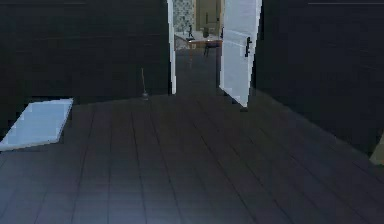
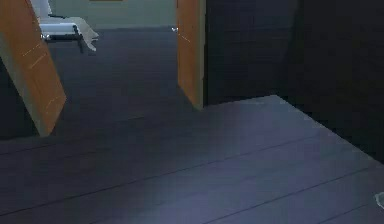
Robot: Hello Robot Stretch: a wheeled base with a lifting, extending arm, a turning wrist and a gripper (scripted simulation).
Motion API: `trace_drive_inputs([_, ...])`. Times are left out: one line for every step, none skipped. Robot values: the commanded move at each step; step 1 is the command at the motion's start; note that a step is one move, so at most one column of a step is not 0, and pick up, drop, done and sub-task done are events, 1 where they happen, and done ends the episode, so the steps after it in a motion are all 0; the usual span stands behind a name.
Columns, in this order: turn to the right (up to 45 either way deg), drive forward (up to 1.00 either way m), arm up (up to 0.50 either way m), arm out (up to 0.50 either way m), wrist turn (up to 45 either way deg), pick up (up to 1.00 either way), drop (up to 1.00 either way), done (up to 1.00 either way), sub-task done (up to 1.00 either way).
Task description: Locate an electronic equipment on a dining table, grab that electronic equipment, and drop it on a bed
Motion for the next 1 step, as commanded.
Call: trace_drive_inputs([0.0,1.0,0.0,0.0,0.0,0.0,0.0,0.0,0.0])
